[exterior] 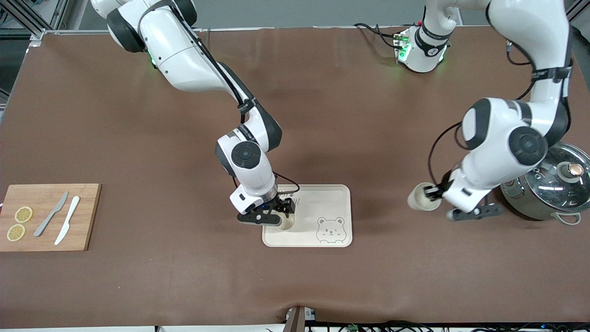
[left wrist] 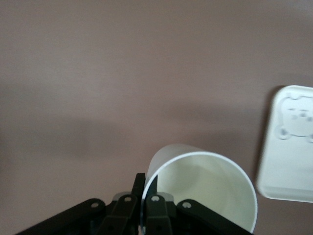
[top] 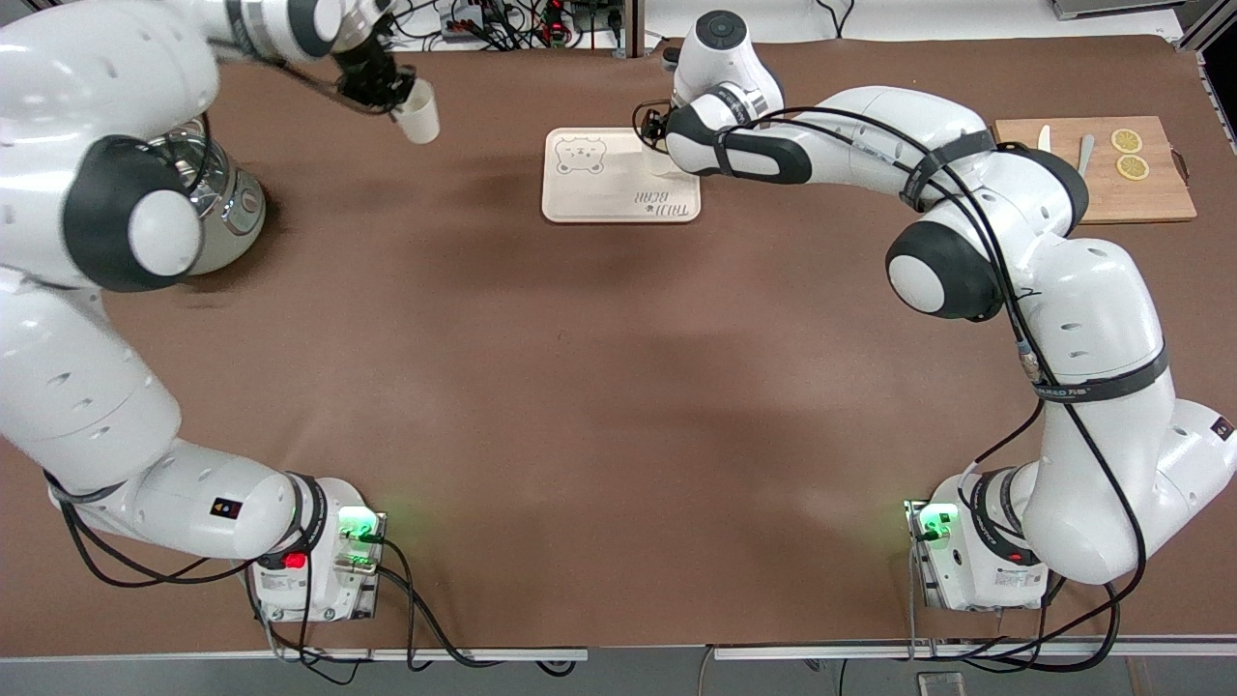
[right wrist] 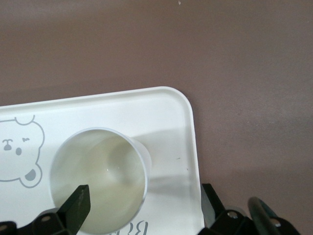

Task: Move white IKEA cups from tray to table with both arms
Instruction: 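Lift the cup with the left gripper and carry it toward the pot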

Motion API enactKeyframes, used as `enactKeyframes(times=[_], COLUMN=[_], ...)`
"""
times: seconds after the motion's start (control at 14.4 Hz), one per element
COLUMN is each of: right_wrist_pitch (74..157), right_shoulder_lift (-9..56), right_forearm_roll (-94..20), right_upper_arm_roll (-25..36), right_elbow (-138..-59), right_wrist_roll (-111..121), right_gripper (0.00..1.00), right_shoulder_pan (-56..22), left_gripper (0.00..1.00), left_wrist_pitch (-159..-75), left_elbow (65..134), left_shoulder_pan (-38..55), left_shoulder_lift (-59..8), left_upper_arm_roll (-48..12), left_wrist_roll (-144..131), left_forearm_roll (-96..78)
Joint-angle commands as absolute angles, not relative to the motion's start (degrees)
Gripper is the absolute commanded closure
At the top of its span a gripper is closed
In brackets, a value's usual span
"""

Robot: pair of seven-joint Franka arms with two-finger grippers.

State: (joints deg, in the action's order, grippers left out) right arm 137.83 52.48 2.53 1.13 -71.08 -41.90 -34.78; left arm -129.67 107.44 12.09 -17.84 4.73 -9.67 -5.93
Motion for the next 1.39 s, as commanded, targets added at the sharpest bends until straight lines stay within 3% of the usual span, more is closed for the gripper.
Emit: enactKeyframes(times=[0.0,0.35,0.63,0.69,0.83,0.9,1.18,1.32], right_wrist_pitch=[138.3,138.9,139.0,139.0,138.9,138.9,138.9,138.9], right_shoulder_lift=[54.1,54.7,54.8,54.8,54.8,54.8,54.7,54.7], right_forearm_roll=[4.0,5.1,5.2,5.2,5.1,5.1,4.9,4.9], right_upper_arm_roll=[1.7,1.6,1.6,1.6,1.6,1.6,1.5,1.5], right_elbow=[-69.3,-69.3,-69.4,-69.5,-69.5,-69.5,-69.5,-69.5], right_wrist_roll=[-42.3,-42.4,-42.3,-42.3,-42.3,-42.3,-43.6,-43.9], right_gripper=[0.00,0.00,0.00,0.11,0.51,0.64,0.98,1.00], right_shoulder_pan=[-35.3,-35.7,-35.6,-35.6,-35.6,-35.6,-35.5,-35.6], left_gripper=[1.00,1.00,1.00,1.00,1.00,1.00,1.00,1.00], left_wrist_pitch=[-143.4,-149.2,-150.2,-150.6,-151.5,-151.9,-152.8,-152.9], left_elbow=[127.3,128.5,128.5,128.3,128.4,128.5,128.4,128.2], left_shoulder_pan=[10.3,10.8,10.1,10.1,9.8,9.8,10.0,10.0], left_shoulder_lift=[-11.1,-18.0,-17.8,-17.8,-18.0,-18.3,-18.6,-18.7], left_upper_arm_roll=[3.4,3.3,3.3,3.2,3.2,3.2,3.0,3.0], left_wrist_roll=[-4.2,-4.0,-3.9,-4.0,-4.0,-4.0,-4.1,-4.7], left_forearm_roll=[-6.8,-6.9,-6.9,-6.9,-6.9,-6.9,-6.9,-6.9])
